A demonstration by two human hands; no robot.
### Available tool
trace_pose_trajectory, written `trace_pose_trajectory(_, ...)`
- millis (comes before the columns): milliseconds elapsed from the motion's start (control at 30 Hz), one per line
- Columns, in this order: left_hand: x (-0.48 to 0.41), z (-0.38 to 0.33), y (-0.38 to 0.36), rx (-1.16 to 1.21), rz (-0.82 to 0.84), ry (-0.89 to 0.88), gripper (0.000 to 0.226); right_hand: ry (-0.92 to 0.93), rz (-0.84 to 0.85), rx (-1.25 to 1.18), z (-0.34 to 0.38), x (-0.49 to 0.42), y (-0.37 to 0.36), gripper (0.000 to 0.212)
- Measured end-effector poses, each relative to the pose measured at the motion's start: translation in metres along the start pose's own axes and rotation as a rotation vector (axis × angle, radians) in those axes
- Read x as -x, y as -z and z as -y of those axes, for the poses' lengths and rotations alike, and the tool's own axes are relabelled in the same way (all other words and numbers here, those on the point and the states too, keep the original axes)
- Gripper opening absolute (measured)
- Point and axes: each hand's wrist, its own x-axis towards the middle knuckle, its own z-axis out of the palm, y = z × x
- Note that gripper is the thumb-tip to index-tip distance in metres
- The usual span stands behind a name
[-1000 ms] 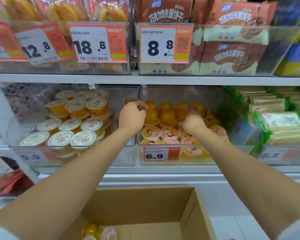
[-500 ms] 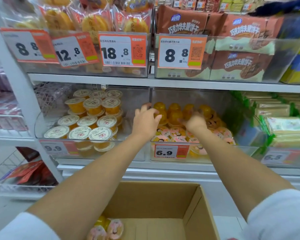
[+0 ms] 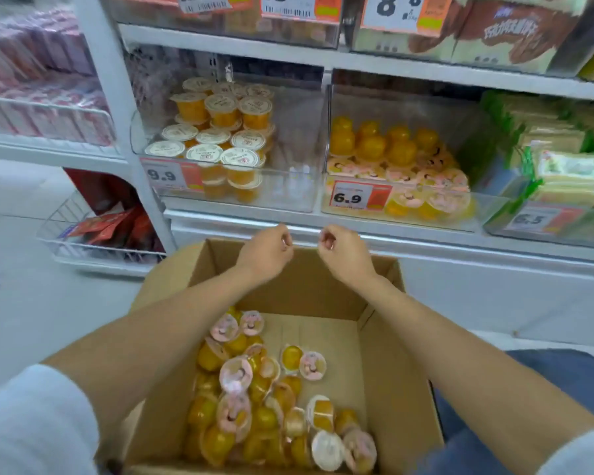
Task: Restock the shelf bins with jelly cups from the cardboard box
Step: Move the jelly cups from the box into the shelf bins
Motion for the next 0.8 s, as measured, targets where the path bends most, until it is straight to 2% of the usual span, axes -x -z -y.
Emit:
trace_pose_trajectory(100,0.033,0.066,-0.030,-0.115,0.266,0.220,0.004,-0.181,0.363,0.000,-0.030,0.046,-0.062,0.014)
trace_pose_trajectory(233,0.064,0.131,-0.068,-0.214,0.486,0.387,0.020,-0.407,0.684,0.058,-0.087,0.095,-0.132,0.018)
trace_pose_trajectory(333,0.079,0.170,-0.090,-0.369,0.807,0.329,0.042,-0.494,0.795,0.051,-0.116,0.112,-0.169,0.024)
trace_pose_trajectory(400,0.082,0.191,-0.103,-0.635,0.953,0.264,0.043,-0.522,0.819,-0.021,-0.118,0.116,-0.189,0.013)
trace_pose_trajectory(433,0.081,0.195,-0.106,-0.753,0.960,0.224,0.041,-0.542,0.805,-0.096,-0.112,0.117,-0.197,0.010)
trace_pose_trajectory(500,0.078,0.194,-0.111,-0.878,0.937,0.158,0.041,-0.613,0.816,-0.255,-0.093,0.122,-0.214,0.023)
trace_pose_trajectory(600,0.071,0.194,-0.118,-0.940,0.969,0.125,0.051,-0.618,1.002,-0.349,-0.069,0.134,-0.244,0.043)
trace_pose_trajectory(667,0.069,0.191,-0.117,-0.917,0.986,0.136,0.058,-0.642,1.047,-0.397,-0.061,0.145,-0.263,0.042)
trace_pose_trajectory(800,0.062,0.185,-0.106,-0.731,0.917,0.186,0.066,-0.895,0.918,-0.496,-0.052,0.151,-0.272,0.051)
